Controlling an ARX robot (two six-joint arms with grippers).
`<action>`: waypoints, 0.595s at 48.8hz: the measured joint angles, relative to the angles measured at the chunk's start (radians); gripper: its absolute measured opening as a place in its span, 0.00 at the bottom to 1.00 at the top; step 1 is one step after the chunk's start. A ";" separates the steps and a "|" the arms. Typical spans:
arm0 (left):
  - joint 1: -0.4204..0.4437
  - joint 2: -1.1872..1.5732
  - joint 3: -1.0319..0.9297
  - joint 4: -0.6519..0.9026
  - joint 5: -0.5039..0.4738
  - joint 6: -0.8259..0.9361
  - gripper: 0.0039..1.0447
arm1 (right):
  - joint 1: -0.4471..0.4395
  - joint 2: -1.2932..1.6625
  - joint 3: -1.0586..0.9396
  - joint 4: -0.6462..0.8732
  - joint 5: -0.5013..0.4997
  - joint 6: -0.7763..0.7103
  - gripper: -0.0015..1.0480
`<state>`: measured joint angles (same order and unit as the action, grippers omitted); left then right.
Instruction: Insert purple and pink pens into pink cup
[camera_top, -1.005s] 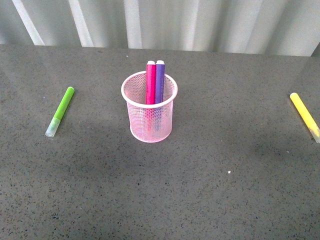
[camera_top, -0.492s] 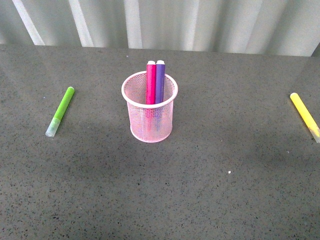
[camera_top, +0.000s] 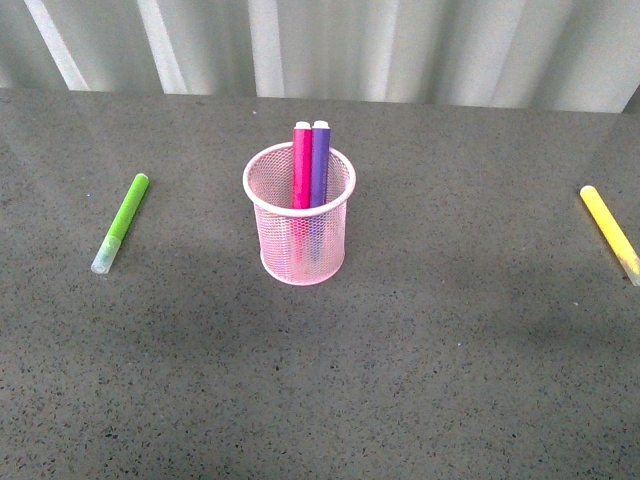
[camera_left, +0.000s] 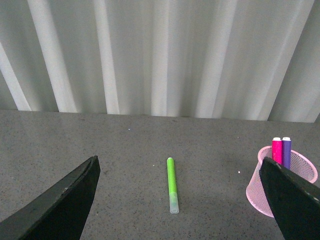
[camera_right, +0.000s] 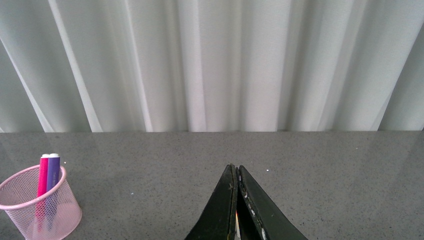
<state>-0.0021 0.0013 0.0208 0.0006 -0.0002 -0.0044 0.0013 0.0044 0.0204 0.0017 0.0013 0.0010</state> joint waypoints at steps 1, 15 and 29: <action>0.000 0.000 0.000 0.000 0.000 0.000 0.94 | 0.000 0.000 0.000 0.000 0.000 0.000 0.03; 0.000 0.000 0.000 0.000 0.000 0.000 0.94 | 0.000 0.000 0.000 0.000 0.000 0.000 0.53; 0.000 0.000 0.000 0.000 0.000 0.000 0.94 | 0.000 0.000 0.000 0.000 0.000 0.001 0.95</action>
<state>-0.0021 0.0013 0.0208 0.0006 -0.0002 -0.0048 0.0013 0.0044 0.0204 0.0017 0.0017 0.0021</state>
